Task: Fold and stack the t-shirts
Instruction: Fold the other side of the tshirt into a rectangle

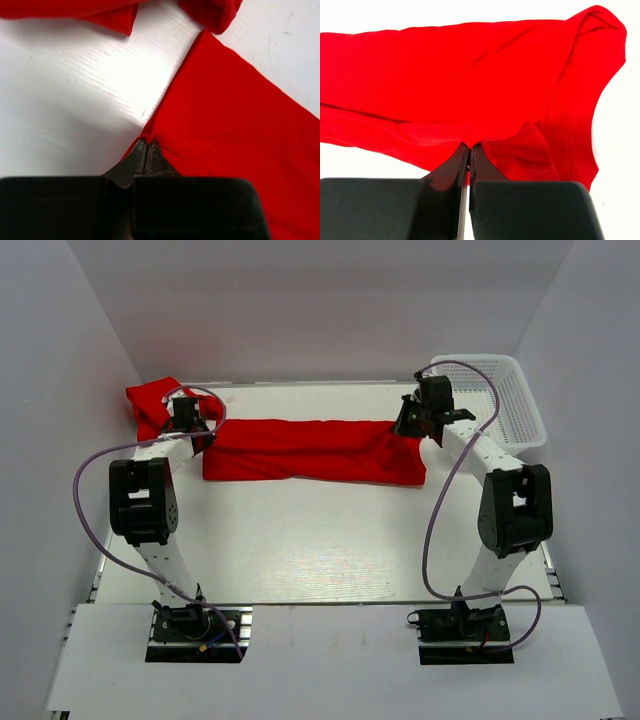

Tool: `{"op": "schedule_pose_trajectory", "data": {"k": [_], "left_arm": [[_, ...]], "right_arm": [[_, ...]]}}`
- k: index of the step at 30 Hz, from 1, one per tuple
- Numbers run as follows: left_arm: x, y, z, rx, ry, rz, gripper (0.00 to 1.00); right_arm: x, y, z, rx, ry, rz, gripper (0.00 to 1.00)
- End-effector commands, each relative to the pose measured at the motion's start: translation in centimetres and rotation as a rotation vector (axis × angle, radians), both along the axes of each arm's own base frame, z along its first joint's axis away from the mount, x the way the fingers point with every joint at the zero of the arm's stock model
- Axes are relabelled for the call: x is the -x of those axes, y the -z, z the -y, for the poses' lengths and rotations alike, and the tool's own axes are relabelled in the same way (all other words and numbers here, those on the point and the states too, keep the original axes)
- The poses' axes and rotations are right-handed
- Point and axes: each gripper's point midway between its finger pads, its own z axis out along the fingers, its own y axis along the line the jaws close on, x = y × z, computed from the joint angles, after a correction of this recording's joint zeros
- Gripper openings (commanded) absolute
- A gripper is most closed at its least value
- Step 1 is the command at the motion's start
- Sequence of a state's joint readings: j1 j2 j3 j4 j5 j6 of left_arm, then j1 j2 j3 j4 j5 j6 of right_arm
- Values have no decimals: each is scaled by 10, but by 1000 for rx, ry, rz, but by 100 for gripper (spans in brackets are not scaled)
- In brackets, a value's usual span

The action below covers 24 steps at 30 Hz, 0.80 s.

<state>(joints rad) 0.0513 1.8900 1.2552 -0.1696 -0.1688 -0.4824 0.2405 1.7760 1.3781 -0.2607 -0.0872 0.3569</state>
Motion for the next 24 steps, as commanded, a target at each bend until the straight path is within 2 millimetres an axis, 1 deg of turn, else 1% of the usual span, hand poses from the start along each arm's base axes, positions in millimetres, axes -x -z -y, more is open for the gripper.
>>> {"op": "schedule_pose_trajectory", "data": {"k": [1, 2, 3, 4, 5, 7, 8, 9, 10, 11, 12, 13, 14, 15, 16, 17, 18, 19, 20, 21, 22, 23, 24], "left_arm": [[-16, -12, -6, -16, -1, 48, 0], [-16, -4, -4, -9, 6, 32, 0], [-18, -5, -2, -2, 15, 43, 0], [-20, 4, -2, 0, 15, 26, 0], [-20, 4, -1, 6, 22, 26, 0], [-22, 7, -1, 6, 22, 22, 0], [-26, 9, -1, 6, 22, 26, 0], [-25, 16, -1, 7, 22, 13, 0], [-28, 13, 1, 13, 30, 22, 0], [-31, 14, 1, 13, 30, 21, 0], [-33, 18, 3, 22, 39, 17, 2], [-38, 11, 2, 21, 39, 35, 5], [-40, 13, 2, 21, 39, 32, 9], [-38, 15, 2, 22, 39, 21, 19], [-42, 10, 2, 21, 39, 33, 24], [-44, 8, 2, 13, 45, 44, 28], [-44, 8, 1, 6, 52, 42, 37], [-44, 1, 3, 10, 59, 56, 41], [-45, -6, 2, -2, 69, 69, 46], [-45, -6, 2, -12, 78, 66, 59], [-47, -19, 3, -17, 93, 84, 63], [-45, -22, 3, -24, 99, 83, 66], [-45, -39, 2, -41, 110, 113, 70]], "right_arm": [[-18, -14, -2, -16, -23, 48, 0], [-19, -11, -3, -18, -29, 43, 0], [-21, -7, -3, -21, -34, 35, 0], [-24, -4, -4, -26, -34, 30, 0], [-27, -2, -3, -28, -35, 27, 0], [-30, 9, -4, -28, -39, 5, 0], [-33, 11, -4, -29, -39, 2, 0], [-33, 13, -6, -29, -48, -2, 0], [-35, 15, -5, -29, -49, -3, 0], [-37, 22, -5, -22, -47, -14, 0], [-38, 23, -3, -20, -45, -14, 0], [-42, 28, -2, -18, -44, -18, 0], [-44, 29, -2, -13, -50, -18, 8], [-44, 31, -1, -11, -52, -25, 20], [-45, 35, 0, -5, -54, -36, 32], [-48, 32, -1, -5, -67, -28, 52], [-48, 32, -1, -5, -73, -31, 57], [-49, 24, -3, -12, -90, -15, 61], [-50, 18, -2, -11, -98, -3, 69], [-50, 10, -2, -5, -106, 15, 73], [-49, 7, -2, -2, -113, 19, 76], [-46, -7, -3, 0, -121, 45, 80], [-43, -9, -3, 10, -127, 44, 80]]}}
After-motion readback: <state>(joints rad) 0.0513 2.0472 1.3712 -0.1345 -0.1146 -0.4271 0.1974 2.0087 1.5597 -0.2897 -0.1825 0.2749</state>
